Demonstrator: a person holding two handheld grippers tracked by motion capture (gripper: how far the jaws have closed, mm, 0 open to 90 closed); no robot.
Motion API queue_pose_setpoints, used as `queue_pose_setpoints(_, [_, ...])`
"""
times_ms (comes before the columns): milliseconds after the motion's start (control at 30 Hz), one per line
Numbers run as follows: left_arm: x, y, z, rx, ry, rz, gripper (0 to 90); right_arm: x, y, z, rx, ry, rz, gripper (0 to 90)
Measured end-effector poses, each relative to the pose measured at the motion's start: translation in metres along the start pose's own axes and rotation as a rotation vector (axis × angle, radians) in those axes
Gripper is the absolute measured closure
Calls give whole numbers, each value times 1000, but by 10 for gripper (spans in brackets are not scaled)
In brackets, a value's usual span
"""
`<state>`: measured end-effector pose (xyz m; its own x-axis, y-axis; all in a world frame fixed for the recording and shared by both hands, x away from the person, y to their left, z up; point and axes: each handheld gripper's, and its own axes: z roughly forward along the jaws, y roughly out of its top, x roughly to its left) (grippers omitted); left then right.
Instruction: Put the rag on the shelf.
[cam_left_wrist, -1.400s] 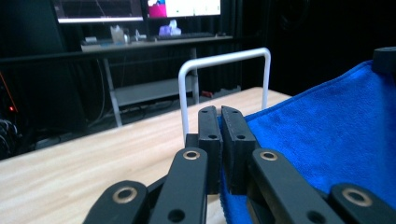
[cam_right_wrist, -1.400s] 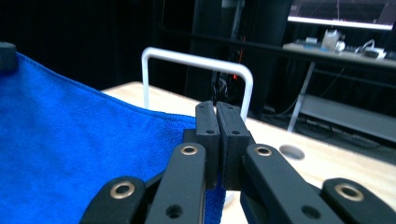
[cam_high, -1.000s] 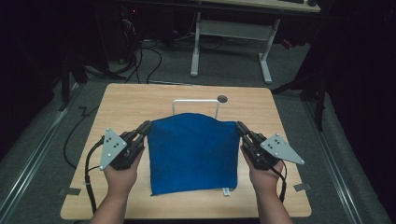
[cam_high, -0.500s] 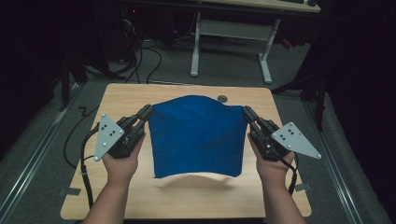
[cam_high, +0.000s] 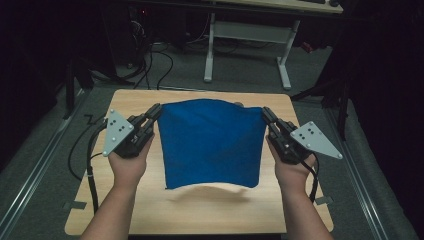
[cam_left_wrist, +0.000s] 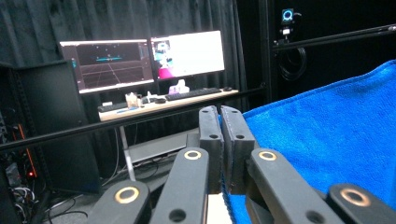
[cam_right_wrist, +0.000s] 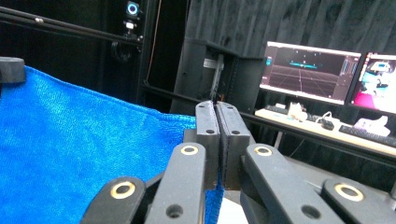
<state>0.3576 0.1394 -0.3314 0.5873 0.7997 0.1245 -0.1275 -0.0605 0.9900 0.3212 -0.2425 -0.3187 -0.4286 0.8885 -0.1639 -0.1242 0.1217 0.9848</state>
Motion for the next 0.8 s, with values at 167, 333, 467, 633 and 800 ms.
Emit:
queue_pose_setpoints(167, [9,1,14,28,6,3,882,-7,-2,13,25,-11,19,889])
queue_pose_setpoints(333, [18,5,29,53,21,11,882,-16,-2,25,38,-26,41,889])
queue_pose_setpoints(467, [22,9,38,60,29,27,882,-21,2,34,42,-36,38,890])
queue_pose_setpoints(633, [33,13,57,81,48,42,883,-27,6,49,53,-45,26,890])
queue_pose_setpoints(800, [47,12,74,114,69,43,883,-32,8,66,67,-57,21,890])
